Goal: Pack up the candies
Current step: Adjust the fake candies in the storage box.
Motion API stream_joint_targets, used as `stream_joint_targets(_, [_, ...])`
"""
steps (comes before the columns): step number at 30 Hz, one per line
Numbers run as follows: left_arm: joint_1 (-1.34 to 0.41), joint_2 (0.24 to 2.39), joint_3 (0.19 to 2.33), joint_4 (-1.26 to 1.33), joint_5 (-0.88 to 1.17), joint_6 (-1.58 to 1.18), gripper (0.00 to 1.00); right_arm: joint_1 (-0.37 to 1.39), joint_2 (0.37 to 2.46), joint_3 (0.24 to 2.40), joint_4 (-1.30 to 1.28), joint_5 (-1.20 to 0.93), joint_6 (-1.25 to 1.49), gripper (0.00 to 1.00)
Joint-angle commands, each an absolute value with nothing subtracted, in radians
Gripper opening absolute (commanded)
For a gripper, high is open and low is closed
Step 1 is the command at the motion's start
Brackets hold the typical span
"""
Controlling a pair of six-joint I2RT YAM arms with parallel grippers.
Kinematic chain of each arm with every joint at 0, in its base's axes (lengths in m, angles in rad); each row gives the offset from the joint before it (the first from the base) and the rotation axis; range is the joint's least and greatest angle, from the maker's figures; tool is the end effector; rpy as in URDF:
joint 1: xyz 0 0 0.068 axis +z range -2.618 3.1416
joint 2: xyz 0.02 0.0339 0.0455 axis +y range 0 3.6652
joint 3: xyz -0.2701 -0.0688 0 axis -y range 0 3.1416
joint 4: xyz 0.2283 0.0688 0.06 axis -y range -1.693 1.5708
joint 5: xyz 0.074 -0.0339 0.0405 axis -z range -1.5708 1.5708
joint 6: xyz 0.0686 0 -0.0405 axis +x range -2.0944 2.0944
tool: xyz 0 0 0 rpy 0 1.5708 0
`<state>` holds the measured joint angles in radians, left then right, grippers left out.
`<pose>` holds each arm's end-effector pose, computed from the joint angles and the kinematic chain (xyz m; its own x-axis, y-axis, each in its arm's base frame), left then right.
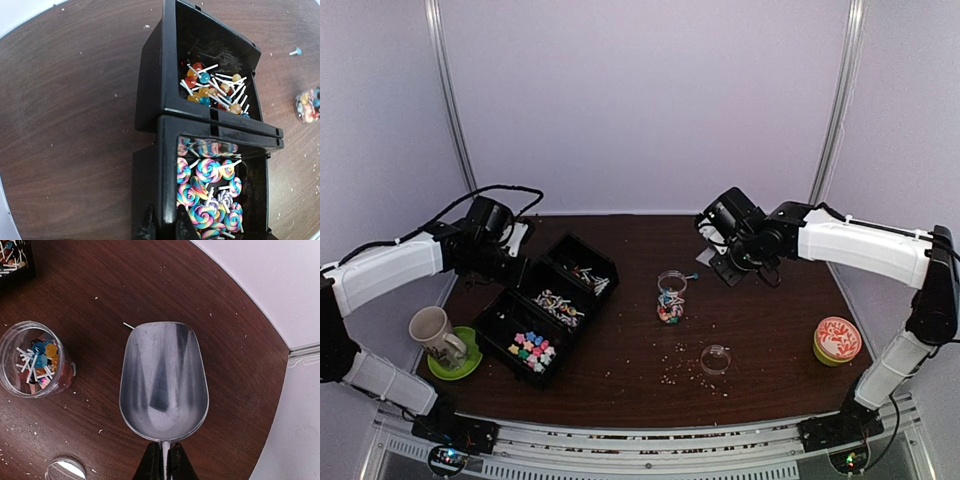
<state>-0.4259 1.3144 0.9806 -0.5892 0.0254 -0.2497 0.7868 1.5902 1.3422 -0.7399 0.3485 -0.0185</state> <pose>0.2478 -0.1143 0.2430 -0.8092 0.0958 -0.5797 0.2343 0.9574 -0.1687 0.2549 0.2224 0.2701 -0.5796 -0.6058 -0.5451 -0.5436 0.7857 -0.2952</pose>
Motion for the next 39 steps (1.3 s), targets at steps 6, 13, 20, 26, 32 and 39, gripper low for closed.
stream_joint_targets(6, [-0.426,1.475,1.245,-0.494,0.069,-0.304,0.00,0.737,1.647,1.362,-0.822,0.268,-0.021,0.00])
stream_joint_targets(13, [-0.441,1.519,1.243,-0.455,0.111,-0.289,0.00,0.735,1.665,1.319,-0.814,0.201,-0.050,0.00])
stream_joint_targets(20, [-0.453,1.539,1.216,-0.417,0.135,-0.259,0.00,0.731,1.723,1.335,-0.805,0.180,-0.055,0.00])
stream_joint_targets(26, [-0.459,1.551,1.213,-0.377,0.186,-0.260,0.00,0.719,1.740,1.349,-0.797,0.161,-0.041,0.00])
stream_joint_targets(32, [-0.459,1.571,1.221,-0.355,0.223,-0.262,0.00,0.715,1.756,1.374,-0.804,0.155,-0.060,0.00])
stream_joint_targets(39, [-0.460,1.623,1.276,-0.379,0.193,-0.266,0.00,0.713,1.802,1.415,-0.799,0.123,-0.076,0.00])
